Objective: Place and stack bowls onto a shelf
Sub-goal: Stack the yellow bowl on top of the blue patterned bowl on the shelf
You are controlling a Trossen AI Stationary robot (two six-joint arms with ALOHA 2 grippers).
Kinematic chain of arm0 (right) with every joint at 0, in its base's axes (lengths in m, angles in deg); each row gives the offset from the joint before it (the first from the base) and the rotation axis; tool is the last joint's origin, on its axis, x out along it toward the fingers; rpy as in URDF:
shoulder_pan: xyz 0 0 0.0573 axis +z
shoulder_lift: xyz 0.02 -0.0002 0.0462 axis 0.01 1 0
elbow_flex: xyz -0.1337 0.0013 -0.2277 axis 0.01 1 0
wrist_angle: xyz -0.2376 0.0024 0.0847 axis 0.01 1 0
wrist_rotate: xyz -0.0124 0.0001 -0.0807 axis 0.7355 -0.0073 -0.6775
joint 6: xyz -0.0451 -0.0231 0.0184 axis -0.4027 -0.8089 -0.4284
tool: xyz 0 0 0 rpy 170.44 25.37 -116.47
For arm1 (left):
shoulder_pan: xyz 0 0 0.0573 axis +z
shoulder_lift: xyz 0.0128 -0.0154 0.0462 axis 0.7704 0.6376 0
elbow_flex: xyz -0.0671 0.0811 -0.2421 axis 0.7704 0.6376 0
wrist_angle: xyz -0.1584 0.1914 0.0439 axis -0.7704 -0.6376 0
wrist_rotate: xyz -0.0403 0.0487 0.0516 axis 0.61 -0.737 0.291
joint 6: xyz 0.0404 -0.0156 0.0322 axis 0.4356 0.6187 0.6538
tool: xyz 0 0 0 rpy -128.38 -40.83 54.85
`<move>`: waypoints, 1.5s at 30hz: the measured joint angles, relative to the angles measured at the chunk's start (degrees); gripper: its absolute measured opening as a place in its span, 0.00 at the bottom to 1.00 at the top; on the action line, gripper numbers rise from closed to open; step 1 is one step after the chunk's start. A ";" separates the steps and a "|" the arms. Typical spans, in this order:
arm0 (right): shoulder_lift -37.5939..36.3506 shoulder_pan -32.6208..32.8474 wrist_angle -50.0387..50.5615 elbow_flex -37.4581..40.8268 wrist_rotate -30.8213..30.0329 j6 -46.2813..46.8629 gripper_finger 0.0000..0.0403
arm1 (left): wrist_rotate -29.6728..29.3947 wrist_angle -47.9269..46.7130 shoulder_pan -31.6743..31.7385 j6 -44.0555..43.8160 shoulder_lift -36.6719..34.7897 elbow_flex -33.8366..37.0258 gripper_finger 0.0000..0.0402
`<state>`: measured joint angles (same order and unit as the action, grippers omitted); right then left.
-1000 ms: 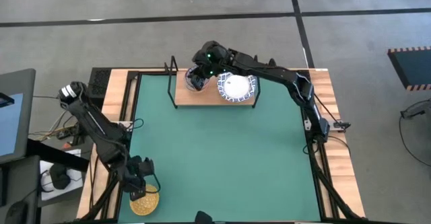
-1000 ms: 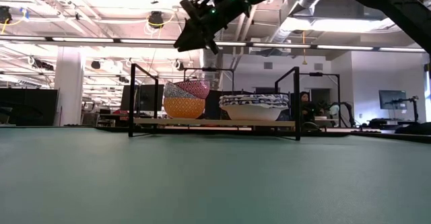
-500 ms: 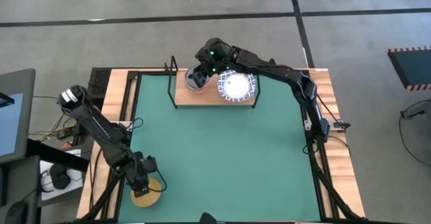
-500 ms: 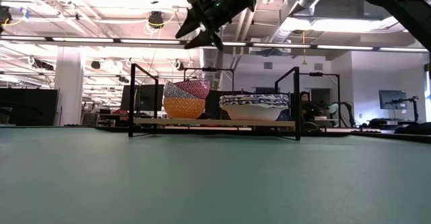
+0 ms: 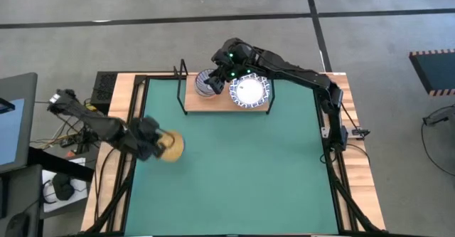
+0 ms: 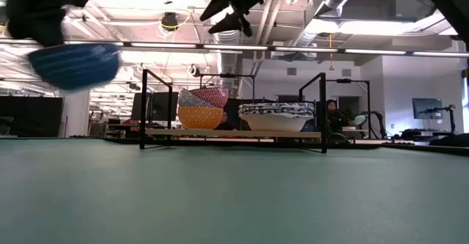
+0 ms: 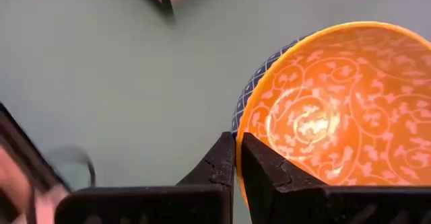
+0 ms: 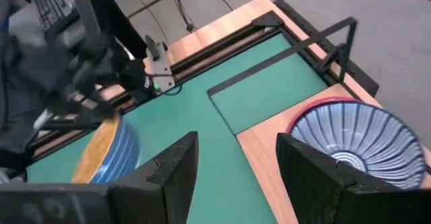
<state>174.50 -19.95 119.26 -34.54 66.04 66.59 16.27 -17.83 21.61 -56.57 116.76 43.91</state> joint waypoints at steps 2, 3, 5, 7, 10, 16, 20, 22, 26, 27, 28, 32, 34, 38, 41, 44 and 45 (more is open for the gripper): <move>-0.01 1.05 0.13 0.00 -0.85 0.00 0.56 | -4.41 0.11 4.56 4.67 -1.58 -1.81 0.00; -0.01 1.64 0.18 0.00 -1.34 -0.03 0.56 | -5.86 0.40 7.04 7.95 -1.90 -2.58 0.00; -0.01 2.69 -0.09 0.00 -1.73 -0.03 0.56 | -7.59 2.28 11.99 14.81 -1.75 -4.34 0.00; -0.01 3.84 -0.56 0.00 -2.94 -0.13 0.56 | -8.17 5.14 16.95 21.09 -0.99 -6.03 0.00; 0.00 5.31 -1.71 0.00 -5.95 -0.97 0.56 | -8.84 9.14 23.71 29.79 0.71 -8.26 0.00; 0.01 7.24 -3.74 0.00 -7.76 -7.86 0.56 | -9.30 19.51 33.90 44.20 4.93 -13.09 0.00; 0.01 8.13 -3.33 0.00 -12.79 -11.76 0.59 | -9.35 25.55 37.12 54.75 7.80 -16.02 0.00; 0.04 8.34 -2.83 0.00 -15.50 -14.10 0.61 | -9.32 28.68 37.80 60.09 8.96 -17.08 0.00; 0.04 8.45 -2.01 0.00 -18.81 -15.66 0.62 | -9.45 34.23 38.31 68.11 11.01 -18.17 0.00; 0.04 8.38 -1.08 0.00 -19.85 -15.64 0.62 | -9.51 35.56 38.30 70.05 11.33 -18.43 0.00; 0.04 8.26 0.06 0.00 -21.13 -15.53 0.62 | -9.50 36.73 38.30 71.99 11.65 -18.67 0.00; 0.08 7.83 5.53 0.00 -26.14 -13.14 0.57 | -9.12 40.26 38.30 77.17 12.60 -19.82 0.00; 0.10 7.69 6.70 0.00 -26.97 -12.16 0.52 | -8.85 41.77 38.28 79.09 12.63 -20.00 0.00; 0.10 7.02 7.03 0.00 -27.40 -10.79 0.35 | -6.35 45.25 38.30 80.49 12.86 -20.06 0.00; 0.28 6.33 6.17 0.04 -27.81 -10.88 0.18 | -2.94 46.56 38.17 80.39 13.73 -20.26 0.00; 0.30 5.43 6.18 0.22 -27.84 -11.42 0.10 | -0.73 46.61 38.23 80.18 15.44 -20.26 0.01; 0.34 5.16 6.01 0.22 -28.18 -11.23 0.10 | -0.87 46.96 38.33 79.95 15.91 -20.26 0.00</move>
<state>174.84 -14.79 125.27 -34.32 37.87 55.36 15.40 29.13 59.94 23.38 132.67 23.65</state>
